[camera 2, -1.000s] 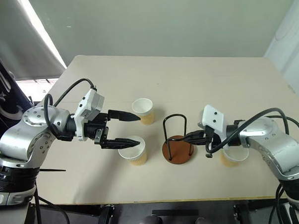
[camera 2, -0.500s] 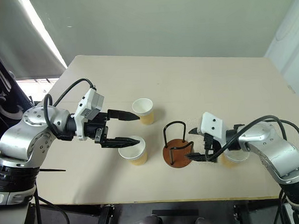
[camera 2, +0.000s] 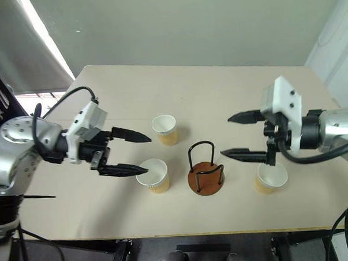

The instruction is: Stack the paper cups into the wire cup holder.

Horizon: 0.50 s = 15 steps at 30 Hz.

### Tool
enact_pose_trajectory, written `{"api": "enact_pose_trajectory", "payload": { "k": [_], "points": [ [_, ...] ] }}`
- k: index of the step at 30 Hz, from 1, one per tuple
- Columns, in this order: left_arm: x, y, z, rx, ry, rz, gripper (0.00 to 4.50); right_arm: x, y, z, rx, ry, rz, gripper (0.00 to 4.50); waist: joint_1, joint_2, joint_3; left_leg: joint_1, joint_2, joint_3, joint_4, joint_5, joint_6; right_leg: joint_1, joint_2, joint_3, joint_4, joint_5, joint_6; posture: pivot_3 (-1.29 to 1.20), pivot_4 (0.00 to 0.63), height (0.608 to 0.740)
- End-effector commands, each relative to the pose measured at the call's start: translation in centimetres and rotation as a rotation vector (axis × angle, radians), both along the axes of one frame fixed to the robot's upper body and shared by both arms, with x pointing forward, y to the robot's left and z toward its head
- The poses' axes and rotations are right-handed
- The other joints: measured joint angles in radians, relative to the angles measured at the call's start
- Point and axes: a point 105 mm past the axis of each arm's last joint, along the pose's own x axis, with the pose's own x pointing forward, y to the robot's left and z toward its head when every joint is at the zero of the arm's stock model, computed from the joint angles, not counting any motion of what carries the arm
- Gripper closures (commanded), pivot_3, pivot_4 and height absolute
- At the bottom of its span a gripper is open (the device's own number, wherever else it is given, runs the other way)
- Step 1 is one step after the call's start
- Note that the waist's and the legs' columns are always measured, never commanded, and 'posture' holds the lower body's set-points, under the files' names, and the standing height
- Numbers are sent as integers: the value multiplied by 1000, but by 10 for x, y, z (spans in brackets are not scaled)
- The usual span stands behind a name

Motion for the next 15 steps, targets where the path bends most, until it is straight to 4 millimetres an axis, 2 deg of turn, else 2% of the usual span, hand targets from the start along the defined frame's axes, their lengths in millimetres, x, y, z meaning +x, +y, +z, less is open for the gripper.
{"api": "enact_pose_trajectory", "payload": {
  "k": [1, 9, 15],
  "points": [
    [-13, 3, 11, 61, -69, -48, 0, -4, 1, 12, 30, -35, -2, 469, -1, 0, 0, 0, 0, 0, 0, 0, 0, 0, 0, 0, 0, 0, 0, 0, 150, 740],
    [-38, 2, 0, 177, -7, -185, 0, -6, 10, 4, 47, -17, 19, 469, -2, 0, 0, -1, 0, 0, 0, 0, 0, -1, 0, 1, 0, 0, 0, 0, 150, 740],
    [-27, 15, -21, 353, -55, -210, 0, -7, 18, -3, 60, -16, 27, 469, -3, 0, 0, -1, 0, 0, 0, -1, 1, -2, 0, 1, 1, 0, 0, 0, 150, 740]
  ]
}}
